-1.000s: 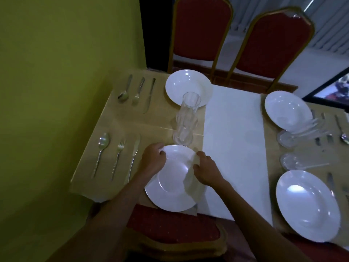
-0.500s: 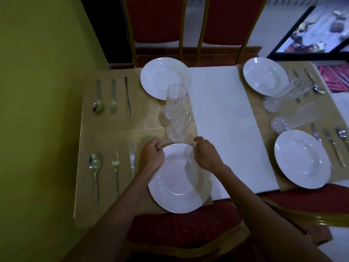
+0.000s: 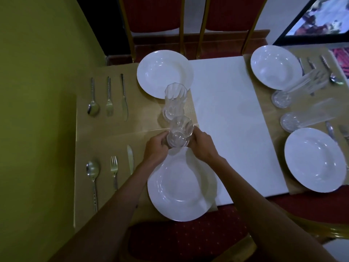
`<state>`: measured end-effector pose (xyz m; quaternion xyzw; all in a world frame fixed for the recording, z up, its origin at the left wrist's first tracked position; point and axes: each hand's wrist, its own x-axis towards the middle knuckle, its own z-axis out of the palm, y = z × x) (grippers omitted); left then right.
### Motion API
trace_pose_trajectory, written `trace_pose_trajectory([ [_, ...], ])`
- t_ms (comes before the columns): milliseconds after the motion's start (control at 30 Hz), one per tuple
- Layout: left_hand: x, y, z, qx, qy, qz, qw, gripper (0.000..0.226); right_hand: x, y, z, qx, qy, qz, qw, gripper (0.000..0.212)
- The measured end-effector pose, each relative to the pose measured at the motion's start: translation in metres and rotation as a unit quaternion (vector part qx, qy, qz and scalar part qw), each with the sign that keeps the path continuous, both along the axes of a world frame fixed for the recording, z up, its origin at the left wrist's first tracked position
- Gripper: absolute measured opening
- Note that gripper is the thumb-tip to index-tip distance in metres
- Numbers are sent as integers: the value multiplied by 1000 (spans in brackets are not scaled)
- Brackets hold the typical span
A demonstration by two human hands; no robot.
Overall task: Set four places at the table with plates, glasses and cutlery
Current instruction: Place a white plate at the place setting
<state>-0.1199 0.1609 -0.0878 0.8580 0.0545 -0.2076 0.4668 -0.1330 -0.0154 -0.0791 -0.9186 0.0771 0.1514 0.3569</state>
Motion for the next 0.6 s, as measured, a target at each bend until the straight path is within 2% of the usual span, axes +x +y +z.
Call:
trace_pose_trajectory([
  [100,-3,-2,4,-18,-10,7,1000,39,0,-3,-4,15,-3,-19,1000,28],
  [233,6,0,3,-7,6,19,1000,36,12,-7,-11,25,6,-38,999,25],
  [333,26,0,-1,2,10,52,999,24,30,-7,-17,19,-8,-28,999,32],
  [467,57,-7,9,-23,47,102,993,34,57,-7,-19,30,-13,-18,999,28],
  [600,70,-10,5,-45,74,113,990,29,75,-11,-17,39,-16,-8,999,24],
])
